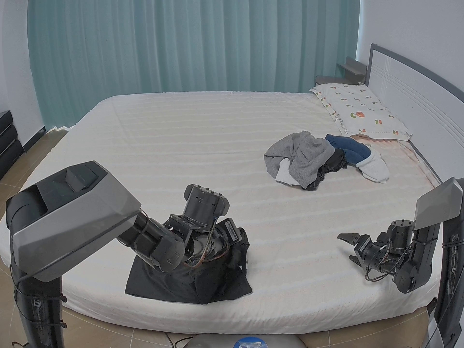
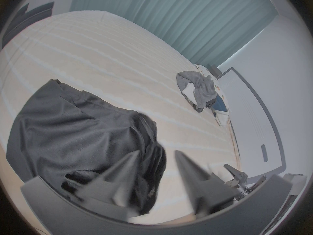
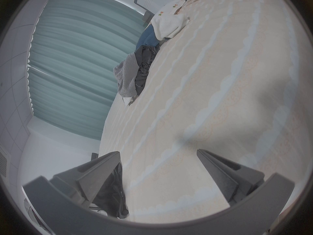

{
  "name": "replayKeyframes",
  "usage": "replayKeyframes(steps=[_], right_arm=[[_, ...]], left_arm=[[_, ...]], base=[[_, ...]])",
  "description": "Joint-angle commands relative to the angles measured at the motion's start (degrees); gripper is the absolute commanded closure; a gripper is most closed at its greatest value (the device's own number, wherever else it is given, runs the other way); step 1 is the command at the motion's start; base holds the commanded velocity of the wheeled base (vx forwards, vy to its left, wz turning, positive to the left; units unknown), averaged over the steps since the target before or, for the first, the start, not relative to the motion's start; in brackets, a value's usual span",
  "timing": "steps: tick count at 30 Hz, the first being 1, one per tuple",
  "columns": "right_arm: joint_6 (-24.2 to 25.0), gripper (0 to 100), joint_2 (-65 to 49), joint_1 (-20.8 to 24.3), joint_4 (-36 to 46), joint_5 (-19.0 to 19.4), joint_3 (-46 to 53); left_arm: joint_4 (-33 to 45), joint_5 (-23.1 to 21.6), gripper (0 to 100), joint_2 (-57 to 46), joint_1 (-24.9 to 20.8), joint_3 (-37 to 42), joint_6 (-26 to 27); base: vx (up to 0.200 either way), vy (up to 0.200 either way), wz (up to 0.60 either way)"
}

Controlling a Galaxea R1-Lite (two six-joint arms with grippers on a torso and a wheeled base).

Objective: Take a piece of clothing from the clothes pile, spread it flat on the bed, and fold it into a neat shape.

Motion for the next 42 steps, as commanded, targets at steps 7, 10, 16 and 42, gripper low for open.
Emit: replayKeyframes(steps=[7,10,16,42], right_arm=[[-0.02,0,0.13,0.26,-0.69,-0.06,0.11],[0.07,0,0.13,0.26,-0.69,-0.06,0.11],[0.07,0,0.13,0.18,-0.69,0.03,0.11],[-0.02,0,0.13,0.26,-0.69,0.03,0.11]], left_arm=[[-0.45,0.39,0,-1.53,3.51,6.80,-0.37],[-4.40,-0.49,0,-3.28,6.32,12.34,-0.46],[-18.38,-2.33,0,-4.51,10.98,24.73,-1.78],[-26.20,-10.68,0,-4.95,21.17,32.82,-7.85]], base=[[0.000,0.000,0.00],[0.000,0.000,0.00],[0.000,0.000,0.00],[-0.069,0.000,0.00]])
